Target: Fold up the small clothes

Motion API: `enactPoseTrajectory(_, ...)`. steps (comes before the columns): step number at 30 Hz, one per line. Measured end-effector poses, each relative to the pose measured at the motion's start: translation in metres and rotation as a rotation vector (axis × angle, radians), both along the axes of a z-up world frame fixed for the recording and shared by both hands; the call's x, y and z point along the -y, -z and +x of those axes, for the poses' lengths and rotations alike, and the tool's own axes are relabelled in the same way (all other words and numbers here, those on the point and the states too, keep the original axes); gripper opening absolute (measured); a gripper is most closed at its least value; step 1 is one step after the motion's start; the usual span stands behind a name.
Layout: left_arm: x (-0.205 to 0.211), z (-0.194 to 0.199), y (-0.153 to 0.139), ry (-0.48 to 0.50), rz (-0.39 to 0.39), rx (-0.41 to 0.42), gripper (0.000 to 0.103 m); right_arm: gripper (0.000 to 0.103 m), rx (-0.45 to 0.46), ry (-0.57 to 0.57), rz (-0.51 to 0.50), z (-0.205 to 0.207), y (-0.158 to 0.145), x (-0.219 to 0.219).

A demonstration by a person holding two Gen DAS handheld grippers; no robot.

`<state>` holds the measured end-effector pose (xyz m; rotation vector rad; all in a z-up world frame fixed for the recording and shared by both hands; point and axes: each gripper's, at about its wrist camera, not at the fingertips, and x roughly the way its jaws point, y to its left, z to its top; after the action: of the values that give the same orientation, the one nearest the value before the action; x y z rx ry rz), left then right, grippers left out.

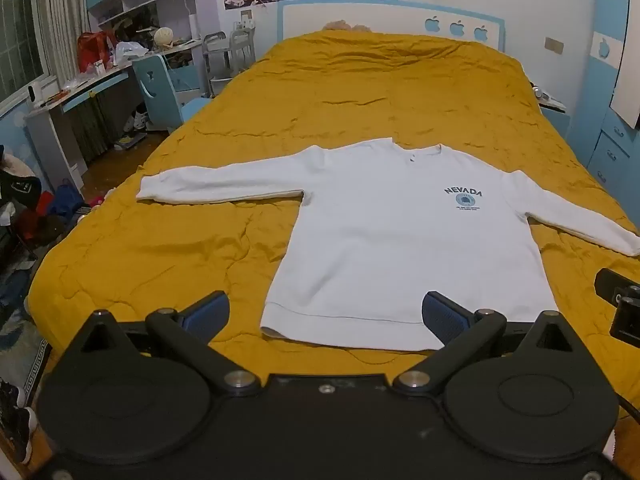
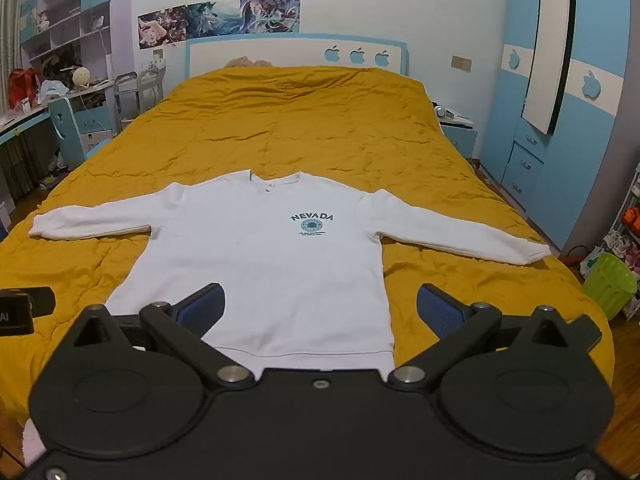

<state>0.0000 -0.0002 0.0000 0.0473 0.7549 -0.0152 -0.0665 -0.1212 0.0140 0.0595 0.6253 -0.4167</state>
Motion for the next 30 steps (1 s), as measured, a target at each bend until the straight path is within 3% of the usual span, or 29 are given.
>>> enactPoseTrajectory(30,-0.0006,0.0032,-0.0001,-0.009,-0.003,-0.011,0.103,0.103,-0.007,-0.002,0.007,0.0025,-0.0012,0.0011)
